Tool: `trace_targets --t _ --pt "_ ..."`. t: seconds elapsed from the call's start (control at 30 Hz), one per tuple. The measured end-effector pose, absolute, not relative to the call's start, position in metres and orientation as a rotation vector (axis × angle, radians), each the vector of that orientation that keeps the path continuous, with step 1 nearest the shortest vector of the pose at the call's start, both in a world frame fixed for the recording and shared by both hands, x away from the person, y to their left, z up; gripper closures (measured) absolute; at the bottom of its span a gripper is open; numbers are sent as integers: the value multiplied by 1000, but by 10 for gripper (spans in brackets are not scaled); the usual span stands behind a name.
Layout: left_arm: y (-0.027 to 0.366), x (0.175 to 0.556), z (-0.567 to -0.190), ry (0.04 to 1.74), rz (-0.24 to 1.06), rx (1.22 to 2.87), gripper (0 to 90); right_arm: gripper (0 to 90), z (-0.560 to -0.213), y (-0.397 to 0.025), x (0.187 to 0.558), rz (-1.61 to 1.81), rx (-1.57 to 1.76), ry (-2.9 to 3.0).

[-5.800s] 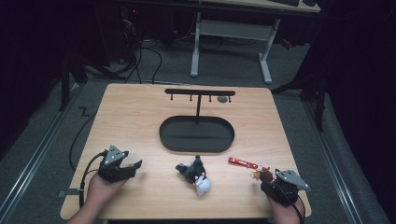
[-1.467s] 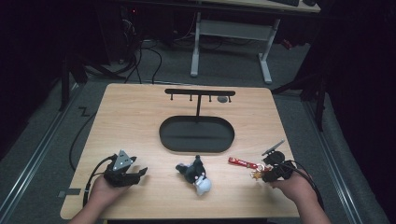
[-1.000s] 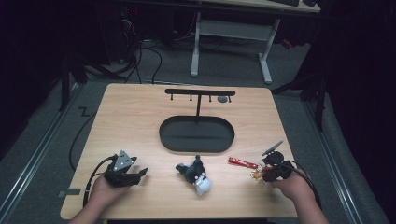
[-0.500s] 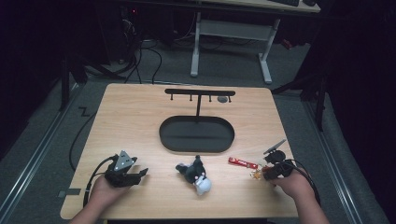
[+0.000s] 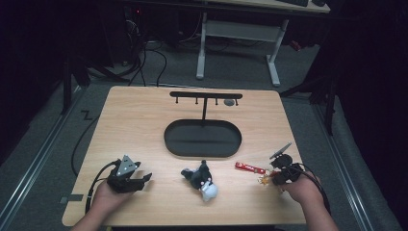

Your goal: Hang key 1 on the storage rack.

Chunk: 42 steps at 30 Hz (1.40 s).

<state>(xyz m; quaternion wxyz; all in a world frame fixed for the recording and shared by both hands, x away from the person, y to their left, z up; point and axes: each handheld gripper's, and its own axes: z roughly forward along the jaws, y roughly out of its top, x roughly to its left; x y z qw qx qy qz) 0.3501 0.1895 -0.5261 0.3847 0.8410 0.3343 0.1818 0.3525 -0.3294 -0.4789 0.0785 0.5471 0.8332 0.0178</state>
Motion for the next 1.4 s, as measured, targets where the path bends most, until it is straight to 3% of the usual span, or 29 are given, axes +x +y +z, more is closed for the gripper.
trace_targets --t 1.0,1.4 --pt "194 350 -523 847 462 2093 359 663 -358 -313 340 274 1620 2491" --pt "192 350 -524 842 467 2107 353 663 -337 -306 343 301 1586 2479"
